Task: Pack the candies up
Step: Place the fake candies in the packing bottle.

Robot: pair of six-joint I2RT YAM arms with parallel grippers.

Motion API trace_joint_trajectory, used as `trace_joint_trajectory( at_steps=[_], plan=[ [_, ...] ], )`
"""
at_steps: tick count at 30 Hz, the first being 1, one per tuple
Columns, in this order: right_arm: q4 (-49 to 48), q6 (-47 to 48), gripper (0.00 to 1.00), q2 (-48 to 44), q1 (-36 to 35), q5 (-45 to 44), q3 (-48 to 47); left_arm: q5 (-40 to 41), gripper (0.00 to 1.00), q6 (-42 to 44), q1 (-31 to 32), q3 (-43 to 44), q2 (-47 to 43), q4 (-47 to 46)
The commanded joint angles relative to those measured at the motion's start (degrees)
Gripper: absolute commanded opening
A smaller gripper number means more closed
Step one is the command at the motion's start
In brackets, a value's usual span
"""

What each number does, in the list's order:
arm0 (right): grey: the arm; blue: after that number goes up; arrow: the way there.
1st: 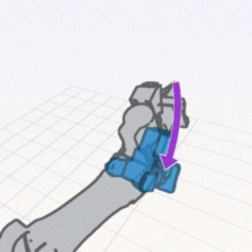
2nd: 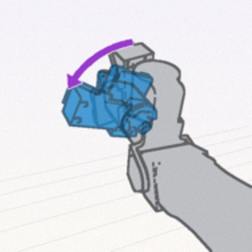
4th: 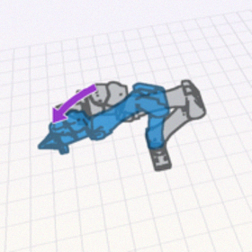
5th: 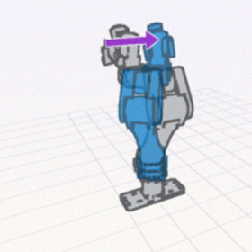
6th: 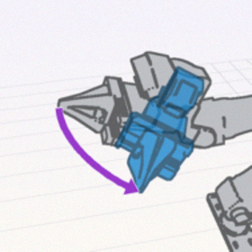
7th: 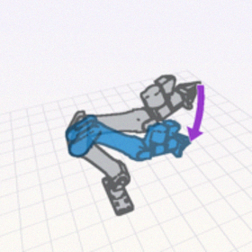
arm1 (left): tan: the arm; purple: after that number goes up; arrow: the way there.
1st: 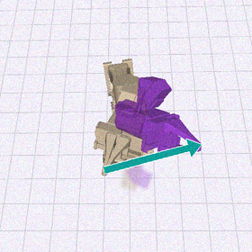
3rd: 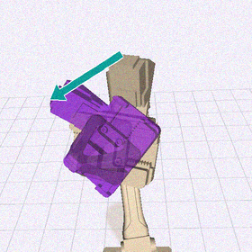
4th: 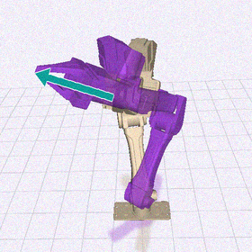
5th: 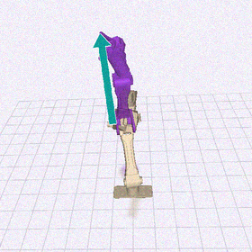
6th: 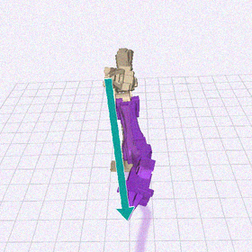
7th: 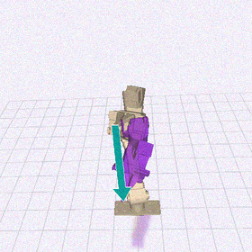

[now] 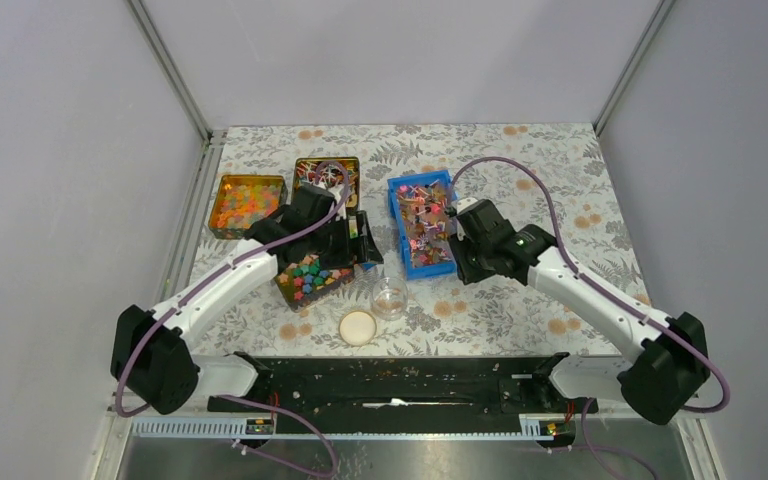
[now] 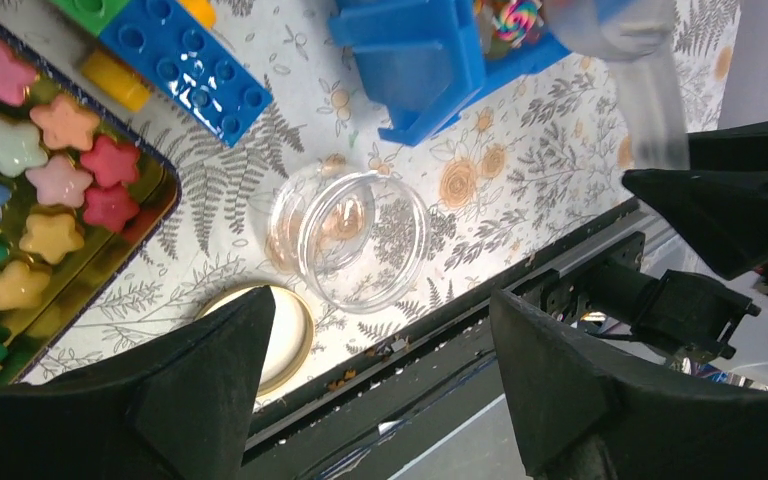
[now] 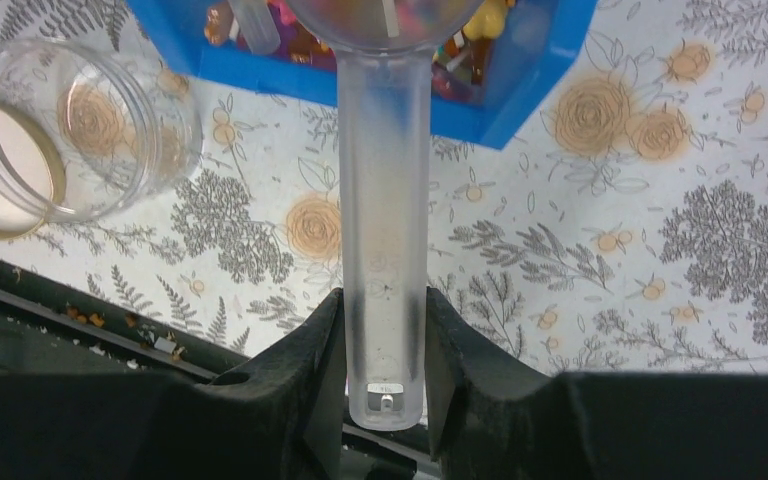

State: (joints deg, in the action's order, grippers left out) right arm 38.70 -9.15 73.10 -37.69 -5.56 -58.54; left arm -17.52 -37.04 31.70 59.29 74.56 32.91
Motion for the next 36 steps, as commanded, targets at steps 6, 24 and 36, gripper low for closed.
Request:
trace_joint_trajectory(
  at_steps=[6, 24, 36],
  plan=[
    [6.7, -3.4, 0.0, -8.1, -2.3, -2.7, 2.2, -0.5, 0.79, -1.5, -0.2, -6.0, -6.3, -2.1],
    [13.9, -13.1, 0.0, -18.2, -11.9, -7.7, 6.4, -1.3, 0.79, -6.7, 0.2, -13.5, -13.0, -5.3],
    [14.4, -12.2, 0.0, -18.3, -15.0, -4.0, 5.5, -0.5, 0.79, -7.1, 0.5, -13.4, -13.3, -5.4]
  ],
)
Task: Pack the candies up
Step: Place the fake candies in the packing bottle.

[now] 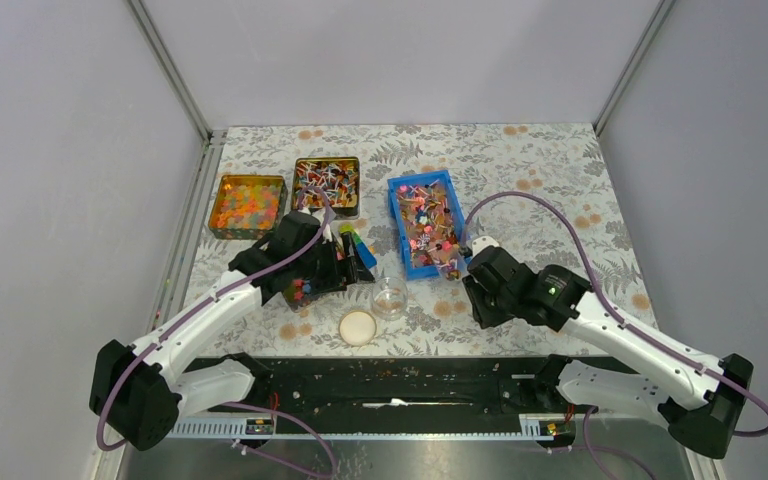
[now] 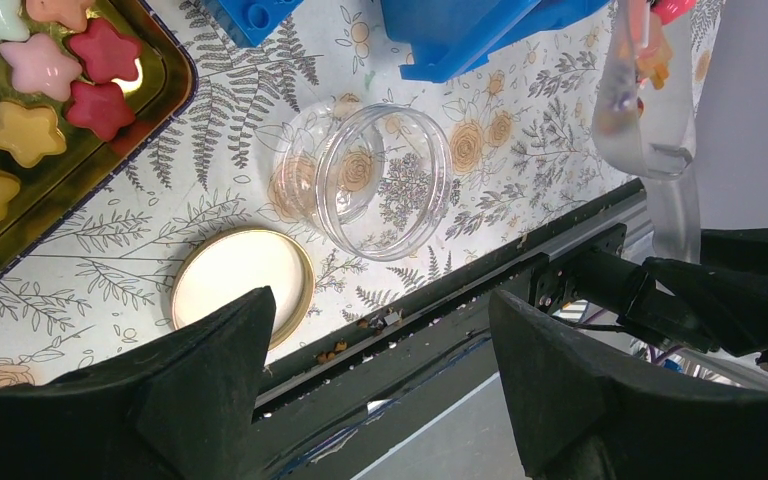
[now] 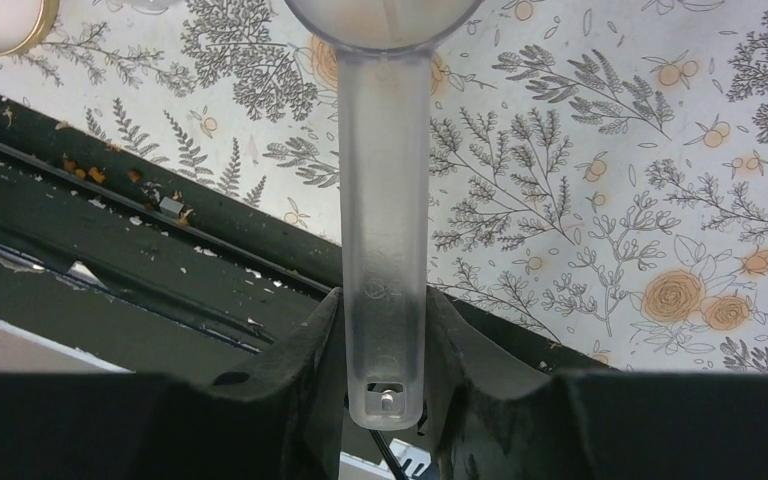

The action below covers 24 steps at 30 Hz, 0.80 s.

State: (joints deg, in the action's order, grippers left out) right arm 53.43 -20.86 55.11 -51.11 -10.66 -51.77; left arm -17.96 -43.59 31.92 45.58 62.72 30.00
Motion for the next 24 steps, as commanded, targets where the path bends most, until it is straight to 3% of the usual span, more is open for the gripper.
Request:
trace_joint_trajectory(
  at_steps=[1, 24],
  plan=[
    [-0.2, -0.7, 0.0, -0.3, -2.1, 1.3, -1.2, 0.0, 0.79, -0.5, 0.2, 0.3, -1.4, -2.5],
    [1.3, -3.6, 0.0, 3.3, -13.6, 5.9, -4.0, 1.3, 0.78, 1.2, 0.2, 2.1, -1.1, -1.1]
  ],
)
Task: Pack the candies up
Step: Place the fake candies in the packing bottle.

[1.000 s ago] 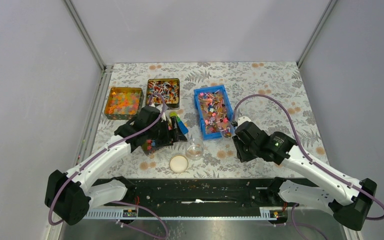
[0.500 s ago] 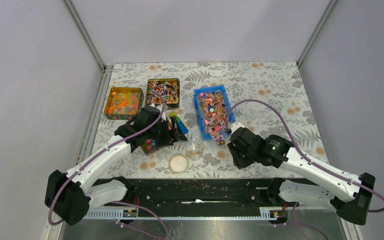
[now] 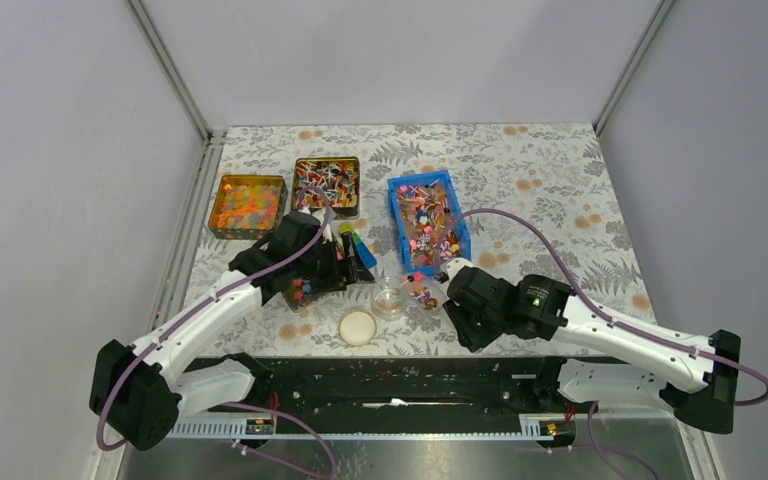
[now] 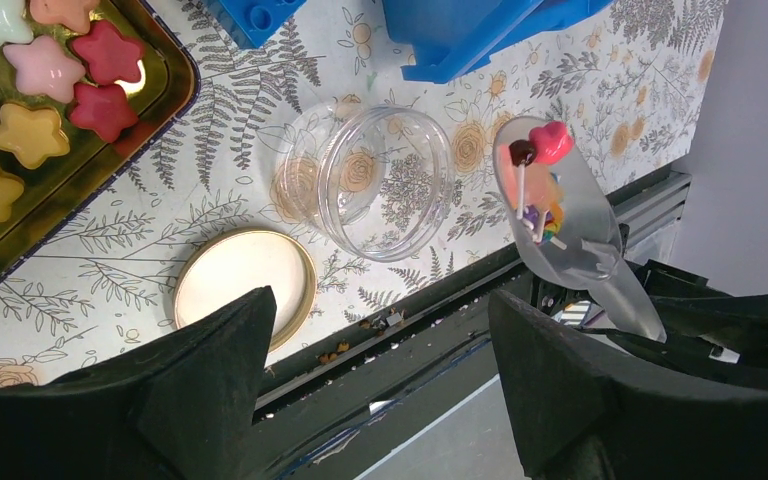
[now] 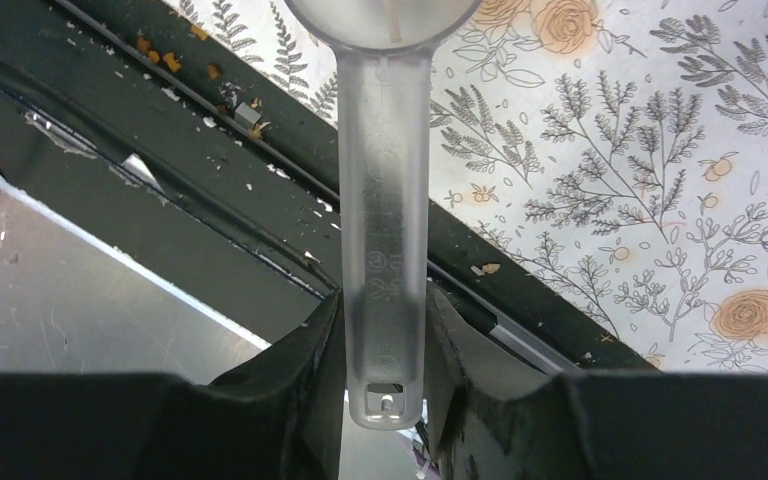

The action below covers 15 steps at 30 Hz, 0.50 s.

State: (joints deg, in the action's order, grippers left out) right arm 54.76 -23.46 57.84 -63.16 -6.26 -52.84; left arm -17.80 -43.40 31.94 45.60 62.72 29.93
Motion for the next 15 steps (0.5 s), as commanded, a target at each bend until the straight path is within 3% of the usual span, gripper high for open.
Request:
trace_joint_trajectory(
  at_steps=[1, 15],
  plan=[
    [0.1, -1.0, 0.0, 0.8, -1.8, 1.8, -3.0, 1.2, 0.78, 1.1, 0.2, 2.1, -1.2, -1.0],
    [4.3, 0.6, 0.0, 8.4, -2.9, 5.5, -8.9, 1.3, 0.78, 2.2, 0.2, 1.8, -1.8, 0.2]
  ],
)
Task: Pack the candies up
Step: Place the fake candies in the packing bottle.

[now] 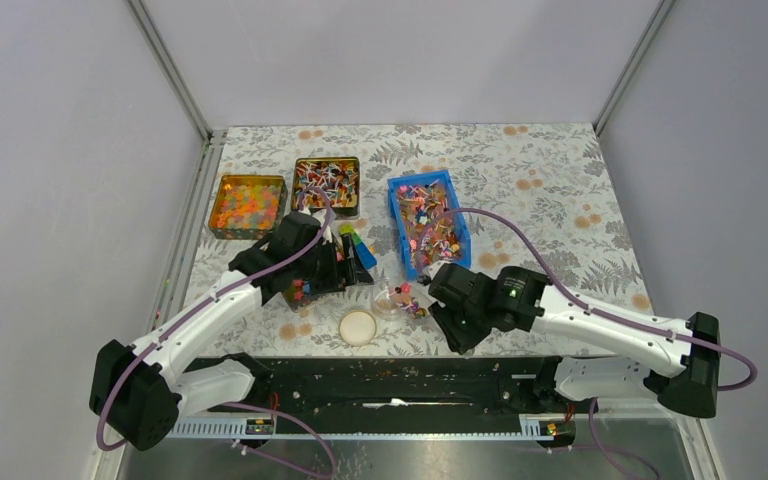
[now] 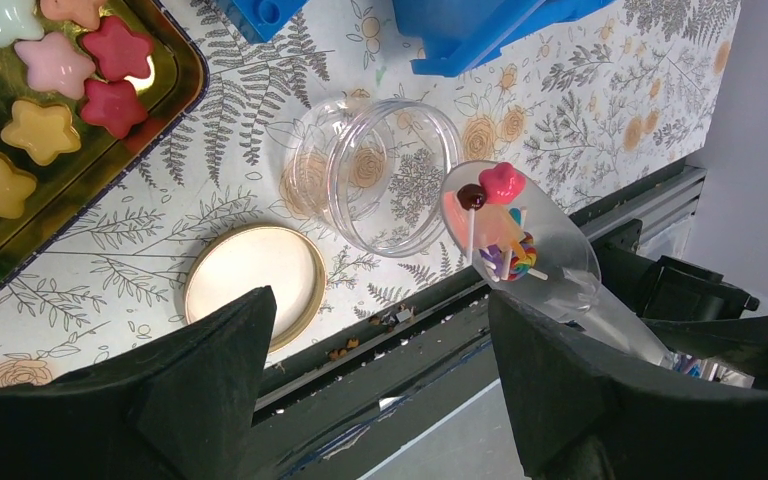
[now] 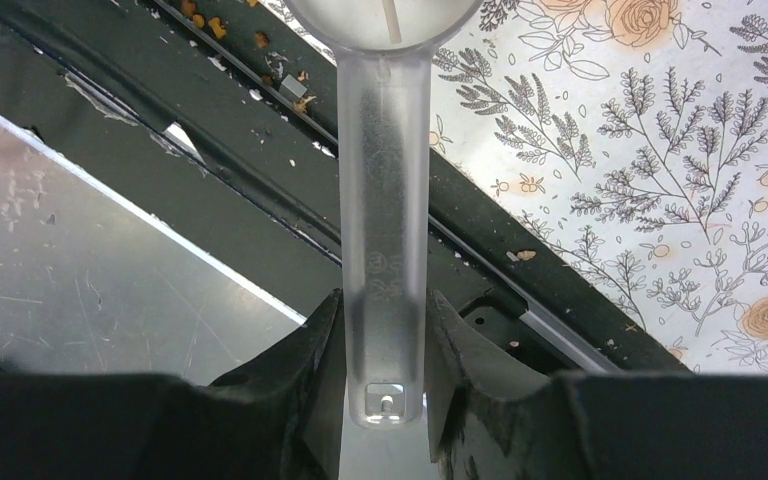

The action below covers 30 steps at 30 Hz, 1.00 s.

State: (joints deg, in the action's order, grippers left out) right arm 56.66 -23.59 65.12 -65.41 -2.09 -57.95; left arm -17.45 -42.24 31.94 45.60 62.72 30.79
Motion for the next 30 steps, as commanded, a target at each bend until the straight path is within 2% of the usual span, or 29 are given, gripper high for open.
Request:
trace_joint_trajectory(
  at_steps=[1, 30],
  plan=[
    [2.8, 0.7, 0.0, 1.6, -0.6, 1.5, -4.1, 0.9, 0.78, 1.1, 0.2, 1.8, -1.7, -0.6],
    [16.3, 4.1, 0.0, 16.3, -0.6, 4.1, -18.4, 1.3, 0.78, 2.4, 0.2, 1.9, -1.5, -0.2]
  ],
)
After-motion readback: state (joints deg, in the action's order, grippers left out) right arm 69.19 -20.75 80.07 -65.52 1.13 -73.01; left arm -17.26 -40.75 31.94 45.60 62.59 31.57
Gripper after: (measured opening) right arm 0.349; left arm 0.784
